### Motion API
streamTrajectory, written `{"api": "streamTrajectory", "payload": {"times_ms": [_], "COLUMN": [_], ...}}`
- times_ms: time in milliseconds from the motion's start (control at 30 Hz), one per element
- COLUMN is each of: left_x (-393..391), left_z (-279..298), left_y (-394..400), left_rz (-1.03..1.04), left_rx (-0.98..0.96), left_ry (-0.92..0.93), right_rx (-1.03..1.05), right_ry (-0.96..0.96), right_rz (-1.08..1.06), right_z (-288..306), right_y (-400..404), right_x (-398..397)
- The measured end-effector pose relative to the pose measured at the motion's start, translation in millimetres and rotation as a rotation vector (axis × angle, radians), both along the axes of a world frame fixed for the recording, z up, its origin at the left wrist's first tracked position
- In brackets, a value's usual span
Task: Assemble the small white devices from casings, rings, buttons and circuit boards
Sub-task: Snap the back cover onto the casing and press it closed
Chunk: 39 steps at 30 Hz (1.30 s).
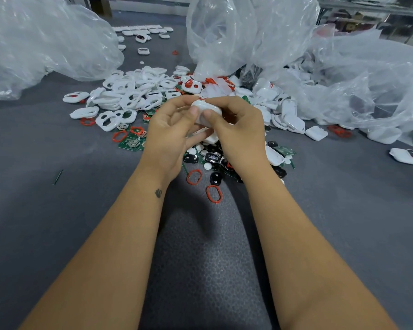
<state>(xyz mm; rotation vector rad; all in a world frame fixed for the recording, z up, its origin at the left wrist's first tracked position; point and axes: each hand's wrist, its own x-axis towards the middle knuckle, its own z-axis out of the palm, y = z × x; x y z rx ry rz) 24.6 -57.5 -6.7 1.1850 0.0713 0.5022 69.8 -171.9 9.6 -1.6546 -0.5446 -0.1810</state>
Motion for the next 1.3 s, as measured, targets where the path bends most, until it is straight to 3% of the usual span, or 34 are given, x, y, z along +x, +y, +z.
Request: {"api": "streamTrajectory", "payload": {"times_ms": [433, 633, 733, 1100, 1300], "left_x": [0, 1, 3, 0, -2], "left_z": [0, 0, -1, 4, 4], "left_y": [7, 4, 0, 1, 3], "left_rz": [0.043, 0.094, 0.138, -0.037, -0.021], "left_rx": [0.128, 0.17, 0.129, -0.13, 0.047], "left_ry": [-0.082, -0.101, -0.077, -0.072, -0.037], "right_rx": [0.103, 0.053, 0.058, 0.134, 0.132], "right_ry": [0.051, 0.023, 0.018, 0.054, 0.069], "right_rz": [0.167, 0.119, 0.081, 0.121, 0.137], "right_z": [0, -1, -2, -2, -1], "right_y": [-5, -5, -4, -1, -2], "right_x": [2, 1, 2, 4, 3]}}
